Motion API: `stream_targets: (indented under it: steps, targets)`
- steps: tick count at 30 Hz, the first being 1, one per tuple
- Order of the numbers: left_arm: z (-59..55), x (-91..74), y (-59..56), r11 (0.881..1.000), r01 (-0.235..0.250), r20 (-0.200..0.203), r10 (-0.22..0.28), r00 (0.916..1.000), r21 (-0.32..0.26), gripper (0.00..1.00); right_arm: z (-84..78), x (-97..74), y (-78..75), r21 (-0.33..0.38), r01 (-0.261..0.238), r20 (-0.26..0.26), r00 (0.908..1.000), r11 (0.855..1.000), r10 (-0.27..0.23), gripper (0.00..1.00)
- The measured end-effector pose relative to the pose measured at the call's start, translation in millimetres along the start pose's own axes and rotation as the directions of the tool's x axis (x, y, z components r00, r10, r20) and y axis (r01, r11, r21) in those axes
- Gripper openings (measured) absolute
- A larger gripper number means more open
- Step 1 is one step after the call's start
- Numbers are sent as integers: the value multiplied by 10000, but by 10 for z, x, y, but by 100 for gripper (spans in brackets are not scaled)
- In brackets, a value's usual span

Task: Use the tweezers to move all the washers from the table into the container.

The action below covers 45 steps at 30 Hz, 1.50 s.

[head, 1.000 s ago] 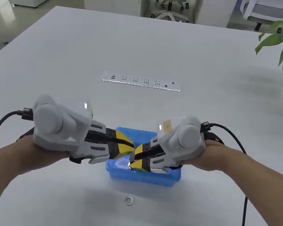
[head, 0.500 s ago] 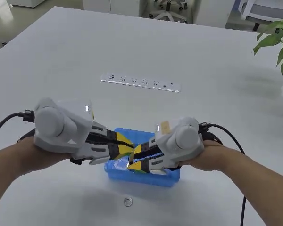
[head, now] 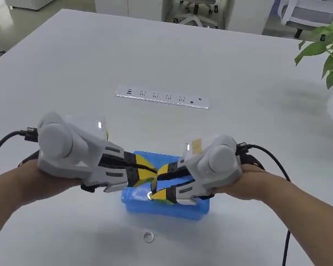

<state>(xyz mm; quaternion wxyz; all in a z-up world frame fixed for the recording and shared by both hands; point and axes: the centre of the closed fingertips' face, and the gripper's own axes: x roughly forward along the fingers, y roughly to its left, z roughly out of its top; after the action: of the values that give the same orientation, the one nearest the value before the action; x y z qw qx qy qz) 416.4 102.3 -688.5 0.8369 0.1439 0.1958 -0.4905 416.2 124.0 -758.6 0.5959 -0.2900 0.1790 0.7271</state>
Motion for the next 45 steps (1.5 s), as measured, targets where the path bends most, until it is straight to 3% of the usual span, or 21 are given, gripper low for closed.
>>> stream_targets:
  steps: [7,27,45]
  targets:
    - [39,-41,25,10000,-41,27,40,10000,67,5,24,-102,-6,199,311,8,9995,9993,-311,33]
    - [273,-162,-157,9995,-109,29,108,9999,286,5,-122,-547,95,1054,1516,-260,9884,9828,-1497,58]
    - [369,-276,-334,9991,-86,-4,86,10000,425,5,-277,-862,241,1899,2604,-318,9653,9466,-2591,90]
